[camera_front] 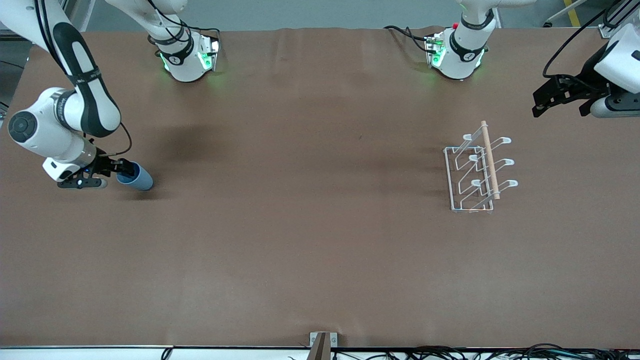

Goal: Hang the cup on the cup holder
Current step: 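Reach the right gripper down and grasp the blue cup's base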

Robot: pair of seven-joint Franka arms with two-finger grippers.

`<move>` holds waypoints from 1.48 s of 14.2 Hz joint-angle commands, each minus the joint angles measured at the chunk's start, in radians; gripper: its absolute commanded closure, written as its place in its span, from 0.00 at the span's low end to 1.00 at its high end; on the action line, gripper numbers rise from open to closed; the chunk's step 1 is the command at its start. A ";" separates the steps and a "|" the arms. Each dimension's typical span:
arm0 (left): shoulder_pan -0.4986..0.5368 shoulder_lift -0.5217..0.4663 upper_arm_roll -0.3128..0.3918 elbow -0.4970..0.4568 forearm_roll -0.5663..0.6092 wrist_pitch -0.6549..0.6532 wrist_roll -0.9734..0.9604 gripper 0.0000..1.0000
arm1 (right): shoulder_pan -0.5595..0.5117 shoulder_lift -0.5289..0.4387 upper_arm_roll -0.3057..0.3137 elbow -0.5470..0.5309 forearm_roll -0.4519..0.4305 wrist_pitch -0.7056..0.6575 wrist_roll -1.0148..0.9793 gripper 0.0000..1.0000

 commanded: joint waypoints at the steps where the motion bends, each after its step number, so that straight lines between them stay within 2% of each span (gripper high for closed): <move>1: 0.002 0.011 0.003 0.027 0.006 -0.018 0.016 0.00 | -0.005 0.034 0.008 0.040 0.078 0.000 -0.004 0.94; 2: 0.002 0.011 0.003 0.026 0.005 -0.020 0.016 0.00 | -0.002 0.037 0.008 0.040 0.150 -0.006 -0.010 0.97; 3: 0.002 0.011 0.003 0.024 0.005 -0.020 0.016 0.00 | 0.003 0.037 0.008 0.040 0.173 -0.009 -0.010 0.98; 7: 0.002 0.011 0.004 0.024 0.006 -0.020 0.014 0.00 | 0.009 0.030 0.010 0.045 0.176 -0.025 -0.007 0.98; 8: 0.002 0.011 0.005 0.026 0.006 -0.020 0.016 0.00 | 0.012 0.016 0.011 0.048 0.178 -0.063 -0.008 0.99; 10: 0.007 0.011 0.006 0.023 0.006 -0.020 0.016 0.00 | 0.044 -0.062 0.024 0.056 0.183 -0.147 0.001 1.00; 12: 0.005 0.016 0.006 0.027 0.006 -0.020 0.014 0.00 | 0.082 -0.097 0.028 0.075 0.204 -0.190 0.006 1.00; 15: 0.005 0.016 0.006 0.027 0.006 -0.020 0.016 0.00 | 0.200 -0.136 0.036 0.123 0.342 -0.265 0.070 1.00; 19: 0.007 0.016 0.006 0.029 0.005 -0.018 0.014 0.00 | 0.392 -0.138 0.036 0.252 0.403 -0.365 0.266 1.00; 21: 0.005 0.019 0.005 0.027 0.003 -0.018 0.014 0.00 | 0.476 -0.134 0.036 0.296 0.506 -0.365 0.318 1.00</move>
